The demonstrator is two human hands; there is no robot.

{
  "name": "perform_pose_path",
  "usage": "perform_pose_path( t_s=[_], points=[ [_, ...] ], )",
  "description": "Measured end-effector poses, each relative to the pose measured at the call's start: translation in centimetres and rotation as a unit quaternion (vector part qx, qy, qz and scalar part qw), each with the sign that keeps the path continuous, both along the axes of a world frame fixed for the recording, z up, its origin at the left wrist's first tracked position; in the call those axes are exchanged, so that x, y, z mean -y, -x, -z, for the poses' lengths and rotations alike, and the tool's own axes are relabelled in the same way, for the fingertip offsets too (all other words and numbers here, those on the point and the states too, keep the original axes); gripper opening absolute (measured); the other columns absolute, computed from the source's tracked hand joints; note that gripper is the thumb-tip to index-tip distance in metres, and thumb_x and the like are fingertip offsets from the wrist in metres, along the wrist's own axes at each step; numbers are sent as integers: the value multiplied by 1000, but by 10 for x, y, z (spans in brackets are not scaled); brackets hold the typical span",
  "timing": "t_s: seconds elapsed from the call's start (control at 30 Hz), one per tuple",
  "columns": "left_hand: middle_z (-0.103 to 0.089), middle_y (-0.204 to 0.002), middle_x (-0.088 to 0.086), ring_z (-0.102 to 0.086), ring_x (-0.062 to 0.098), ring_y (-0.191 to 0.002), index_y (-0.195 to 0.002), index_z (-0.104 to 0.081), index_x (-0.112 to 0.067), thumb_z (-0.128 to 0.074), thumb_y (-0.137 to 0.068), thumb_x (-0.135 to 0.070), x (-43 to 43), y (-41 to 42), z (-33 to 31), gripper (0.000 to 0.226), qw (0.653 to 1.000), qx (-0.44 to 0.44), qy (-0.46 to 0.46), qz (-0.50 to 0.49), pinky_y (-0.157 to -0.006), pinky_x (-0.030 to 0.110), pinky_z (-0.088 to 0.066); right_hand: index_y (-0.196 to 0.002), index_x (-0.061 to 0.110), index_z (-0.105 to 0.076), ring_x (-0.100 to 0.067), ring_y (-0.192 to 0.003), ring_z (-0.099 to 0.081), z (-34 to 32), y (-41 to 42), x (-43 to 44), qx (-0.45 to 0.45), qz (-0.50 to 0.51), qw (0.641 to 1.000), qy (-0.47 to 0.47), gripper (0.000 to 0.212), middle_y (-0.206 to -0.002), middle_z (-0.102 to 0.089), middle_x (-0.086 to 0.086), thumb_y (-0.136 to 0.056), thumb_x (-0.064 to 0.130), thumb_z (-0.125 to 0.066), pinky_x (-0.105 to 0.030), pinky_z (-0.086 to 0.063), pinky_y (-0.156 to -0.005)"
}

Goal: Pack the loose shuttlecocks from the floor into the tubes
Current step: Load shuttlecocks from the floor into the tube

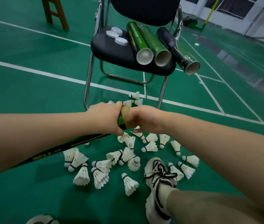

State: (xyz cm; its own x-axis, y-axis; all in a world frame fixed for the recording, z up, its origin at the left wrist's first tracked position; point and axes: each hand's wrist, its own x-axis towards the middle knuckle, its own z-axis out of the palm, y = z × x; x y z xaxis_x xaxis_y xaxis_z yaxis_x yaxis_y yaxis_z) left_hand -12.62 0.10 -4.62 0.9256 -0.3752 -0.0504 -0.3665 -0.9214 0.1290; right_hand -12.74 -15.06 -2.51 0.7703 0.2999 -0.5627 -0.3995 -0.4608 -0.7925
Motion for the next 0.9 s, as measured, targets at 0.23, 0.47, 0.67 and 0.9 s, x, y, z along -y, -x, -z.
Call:
perform_pose_path(
  t_s=[0.23, 0.47, 0.67, 0.9],
  points=[
    [-53, -75, -3, -53, 15, -67, -98, -37, -19, -69, -68, -54, -25, -61, 48, 57, 995, -85, -8, -57, -60, 32, -51, -93, 11, -62, -8, -54, -47, 47, -97, 3, 53, 112, 992, 32, 10, -72, -61, 1, -89, 17, -55, -20, -30, -49],
    [-51, -72, -3, -52, 18, -64, -95, -35, -18, -69, -69, -54, -47, -199, 107, 56, 993, -75, -47, -80, -58, 31, -49, -82, 10, -58, -11, -57, -47, 153, -280, -34, 107, 125, 975, 151, 13, -74, -58, -4, -92, 12, -50, -21, -37, -53],
    [-49, -73, -4, -53, 20, -69, -96, -34, -21, -70, -68, -54, -31, -261, 137, 57, 990, -101, -72, -66, -60, 29, -46, -116, 3, -59, -14, -70, -49, 193, -335, -12, 103, 85, 970, 202, 27, -106, -59, -15, -93, 11, -46, -17, -37, -58],
    [-39, -67, -4, -47, 25, -76, -97, -31, -20, -69, -71, -51, -11, -263, 171, 55, 987, -142, -62, -46, -58, 30, -36, -117, -1, -59, -18, -74, -56, 214, -344, 23, 39, 54, 957, 281, 31, -121, -61, -18, -94, 14, -45, -23, -43, -63]
  ],
)
